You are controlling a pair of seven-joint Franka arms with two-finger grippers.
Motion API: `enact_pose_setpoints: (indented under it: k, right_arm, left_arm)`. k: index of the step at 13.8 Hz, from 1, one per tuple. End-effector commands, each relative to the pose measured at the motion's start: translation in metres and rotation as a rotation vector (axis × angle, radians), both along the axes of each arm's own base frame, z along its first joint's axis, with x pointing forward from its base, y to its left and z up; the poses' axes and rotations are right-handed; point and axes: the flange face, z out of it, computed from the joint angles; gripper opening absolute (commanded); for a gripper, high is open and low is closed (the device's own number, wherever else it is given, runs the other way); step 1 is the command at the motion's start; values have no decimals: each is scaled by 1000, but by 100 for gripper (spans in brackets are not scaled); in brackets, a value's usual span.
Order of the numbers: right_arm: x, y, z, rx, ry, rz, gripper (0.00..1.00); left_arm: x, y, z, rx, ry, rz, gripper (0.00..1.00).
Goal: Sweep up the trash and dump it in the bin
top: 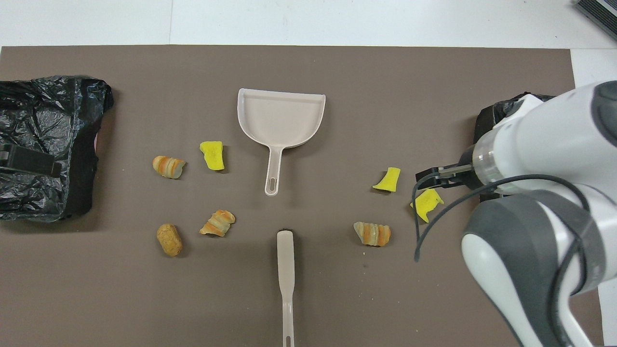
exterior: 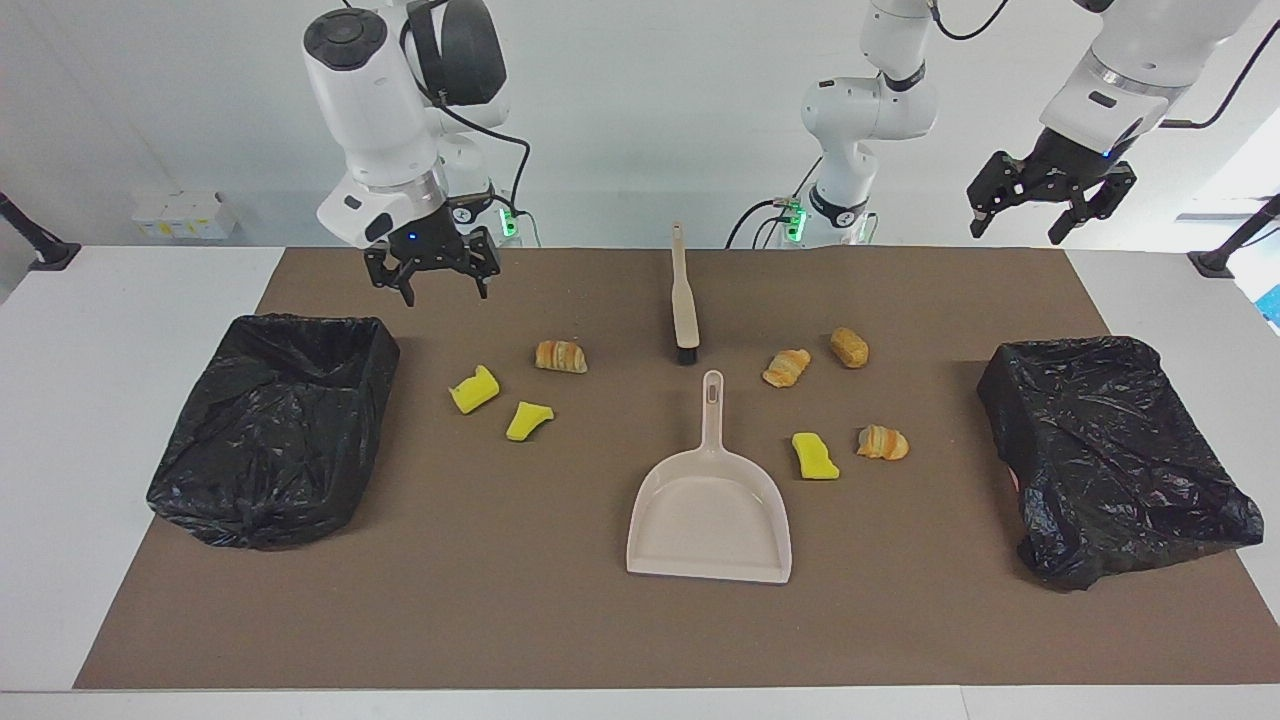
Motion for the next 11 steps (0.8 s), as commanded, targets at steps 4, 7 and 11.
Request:
enact_pose_setpoints:
  k: [4, 7, 11]
  right_arm:
    - [34, 72, -31, 44, 42, 15, 100]
    - [54, 80, -39, 46, 46, -1, 100]
    - [71, 85, -60, 53, 27, -53, 97]
  left_arm:
    - [-26, -32, -8, -15, 24, -40, 100]
    - [-61, -76, -32, -11, 34, -92, 100]
    - [-124, -128, -73, -6, 37, -90, 100]
